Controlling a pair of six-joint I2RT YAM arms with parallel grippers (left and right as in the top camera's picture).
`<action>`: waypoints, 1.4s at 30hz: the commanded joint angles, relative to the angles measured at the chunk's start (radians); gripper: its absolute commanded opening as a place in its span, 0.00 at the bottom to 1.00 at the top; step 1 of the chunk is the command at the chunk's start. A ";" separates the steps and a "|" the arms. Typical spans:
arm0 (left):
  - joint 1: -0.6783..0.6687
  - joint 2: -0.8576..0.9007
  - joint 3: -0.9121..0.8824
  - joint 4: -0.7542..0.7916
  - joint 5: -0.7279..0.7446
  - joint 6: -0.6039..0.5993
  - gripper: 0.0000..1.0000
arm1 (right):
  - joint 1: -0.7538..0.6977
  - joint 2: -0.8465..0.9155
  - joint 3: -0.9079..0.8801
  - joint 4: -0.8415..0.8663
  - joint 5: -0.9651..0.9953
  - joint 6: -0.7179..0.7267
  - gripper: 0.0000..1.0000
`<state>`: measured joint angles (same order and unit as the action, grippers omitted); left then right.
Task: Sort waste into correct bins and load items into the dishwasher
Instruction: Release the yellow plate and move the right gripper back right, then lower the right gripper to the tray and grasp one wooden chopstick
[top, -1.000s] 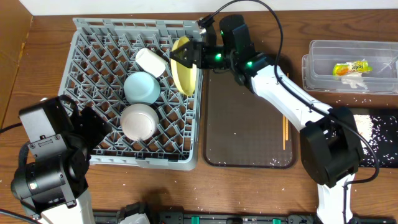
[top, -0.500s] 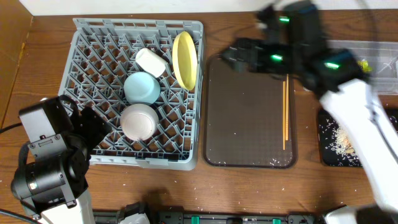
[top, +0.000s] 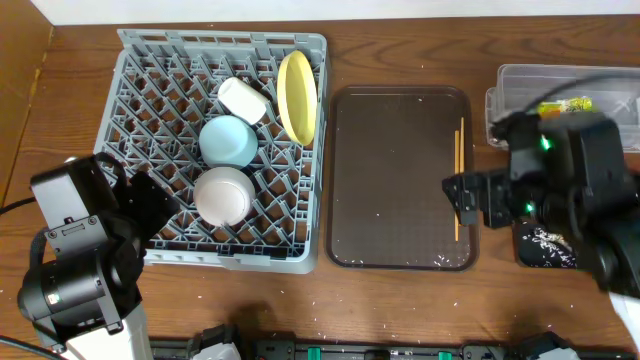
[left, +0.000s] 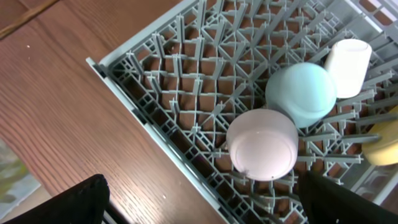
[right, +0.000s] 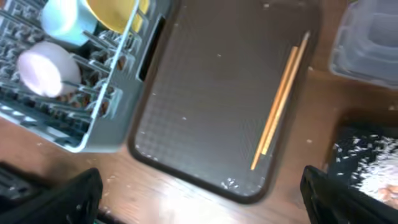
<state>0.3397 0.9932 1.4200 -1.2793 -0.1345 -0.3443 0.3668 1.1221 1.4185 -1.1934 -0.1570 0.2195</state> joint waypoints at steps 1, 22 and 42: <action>0.004 0.001 0.011 -0.001 -0.012 -0.013 0.98 | 0.006 -0.093 -0.160 0.125 0.151 0.067 0.99; 0.004 0.001 0.011 -0.002 -0.012 -0.013 0.98 | -0.028 0.559 -0.256 0.381 0.160 0.151 0.41; 0.004 0.001 0.011 -0.001 -0.012 -0.013 0.98 | -0.151 0.696 -0.253 0.470 0.043 0.115 0.35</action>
<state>0.3397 0.9928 1.4200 -1.2785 -0.1349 -0.3447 0.2218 1.8095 1.1461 -0.7307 -0.0792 0.3565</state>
